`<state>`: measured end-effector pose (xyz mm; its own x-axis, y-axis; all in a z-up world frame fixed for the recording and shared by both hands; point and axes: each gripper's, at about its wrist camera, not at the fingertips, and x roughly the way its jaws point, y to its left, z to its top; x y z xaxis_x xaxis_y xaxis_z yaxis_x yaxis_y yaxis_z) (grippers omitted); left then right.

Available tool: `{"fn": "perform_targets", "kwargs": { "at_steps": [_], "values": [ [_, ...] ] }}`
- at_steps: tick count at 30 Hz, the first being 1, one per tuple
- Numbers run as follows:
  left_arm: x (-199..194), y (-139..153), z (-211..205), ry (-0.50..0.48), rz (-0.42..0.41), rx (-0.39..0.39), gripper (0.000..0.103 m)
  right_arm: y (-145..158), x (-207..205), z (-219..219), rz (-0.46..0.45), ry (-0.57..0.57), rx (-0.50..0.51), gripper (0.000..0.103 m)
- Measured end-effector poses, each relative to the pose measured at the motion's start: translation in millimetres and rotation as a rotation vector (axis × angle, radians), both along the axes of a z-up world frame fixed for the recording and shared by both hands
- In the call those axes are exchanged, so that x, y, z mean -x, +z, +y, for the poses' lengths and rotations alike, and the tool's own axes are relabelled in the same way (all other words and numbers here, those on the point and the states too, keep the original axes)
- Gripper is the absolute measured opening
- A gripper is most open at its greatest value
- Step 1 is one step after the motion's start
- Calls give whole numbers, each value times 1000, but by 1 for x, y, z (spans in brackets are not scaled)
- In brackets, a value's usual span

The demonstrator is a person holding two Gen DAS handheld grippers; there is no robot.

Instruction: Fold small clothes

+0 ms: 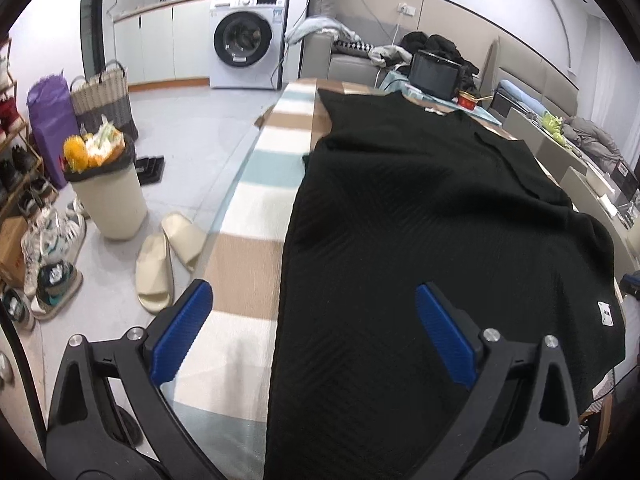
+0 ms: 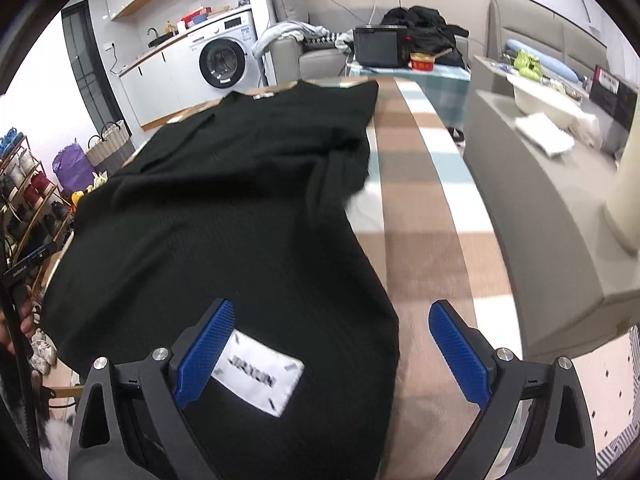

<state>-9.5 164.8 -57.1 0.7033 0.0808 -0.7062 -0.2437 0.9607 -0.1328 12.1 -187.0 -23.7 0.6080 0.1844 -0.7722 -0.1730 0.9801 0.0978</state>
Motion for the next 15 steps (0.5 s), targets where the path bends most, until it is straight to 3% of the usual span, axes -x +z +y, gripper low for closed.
{"fn": "perform_targets", "kwargs": {
  "at_steps": [6, 8, 9, 11, 12, 13, 15],
  "values": [
    [-16, -19, -1, -18, 54, 9, 84, -7, 2, -4, -22, -2, -47, 98],
    [-24, -24, -1, -24, 81, 10, 72, -7, 2, -1, -22, 6, -42, 98],
    [-27, -26, -2, -21, 92, -5, 70, -7, 3, 0, -25, 14, -38, 98],
    [-29, -25, -5, -48, 90, -7, 37, -7, 1, 3, -26, 22, -28, 98],
    [-29, -25, -7, -59, 88, -13, 30, -8, 1, 3, -28, 21, -24, 98],
    [-30, -26, -8, -72, 87, -16, 13, -8, 1, 3, -31, 25, -23, 98],
    [-29, -25, -10, -90, 73, -12, 8, -9, 2, 4, -37, 30, -17, 88]
  ]
}}
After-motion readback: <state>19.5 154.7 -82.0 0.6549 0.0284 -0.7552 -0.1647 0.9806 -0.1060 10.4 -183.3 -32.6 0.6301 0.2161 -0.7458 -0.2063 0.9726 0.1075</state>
